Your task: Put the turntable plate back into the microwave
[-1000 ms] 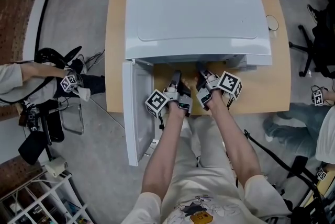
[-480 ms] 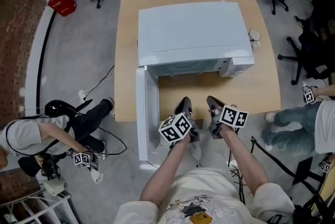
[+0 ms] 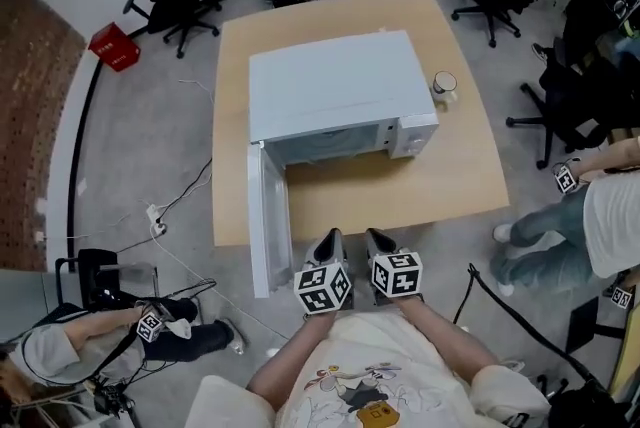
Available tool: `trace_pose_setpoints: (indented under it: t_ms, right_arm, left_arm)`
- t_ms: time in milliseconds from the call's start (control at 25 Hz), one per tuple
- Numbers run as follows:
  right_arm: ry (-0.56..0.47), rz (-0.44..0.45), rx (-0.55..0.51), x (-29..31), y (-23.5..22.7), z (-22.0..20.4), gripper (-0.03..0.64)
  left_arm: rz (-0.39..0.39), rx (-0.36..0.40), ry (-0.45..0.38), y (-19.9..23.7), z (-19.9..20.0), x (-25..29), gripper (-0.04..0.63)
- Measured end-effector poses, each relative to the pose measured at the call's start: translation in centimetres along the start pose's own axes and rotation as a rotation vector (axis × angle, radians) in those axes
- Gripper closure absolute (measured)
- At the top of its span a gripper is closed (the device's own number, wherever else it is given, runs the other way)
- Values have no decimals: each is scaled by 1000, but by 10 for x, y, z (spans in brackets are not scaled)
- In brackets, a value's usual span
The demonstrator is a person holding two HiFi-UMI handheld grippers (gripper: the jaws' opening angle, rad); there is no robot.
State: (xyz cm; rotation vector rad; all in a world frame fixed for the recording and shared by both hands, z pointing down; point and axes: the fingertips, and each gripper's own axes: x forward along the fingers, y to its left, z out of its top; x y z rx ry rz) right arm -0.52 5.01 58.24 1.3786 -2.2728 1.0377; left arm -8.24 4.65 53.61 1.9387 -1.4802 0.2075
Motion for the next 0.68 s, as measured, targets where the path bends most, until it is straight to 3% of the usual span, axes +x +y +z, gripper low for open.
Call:
trace_pose_setpoints:
  t_ms: [160,680]
  right_arm:
    - [-17,5,-132,-10,4,3,611]
    - [-25,27,-158,-27,0,6,609]
  left_arm:
    - [11,54,10,-11,-10,-3,594]
    - [67,-4,-7,-11,-20,-17,594]
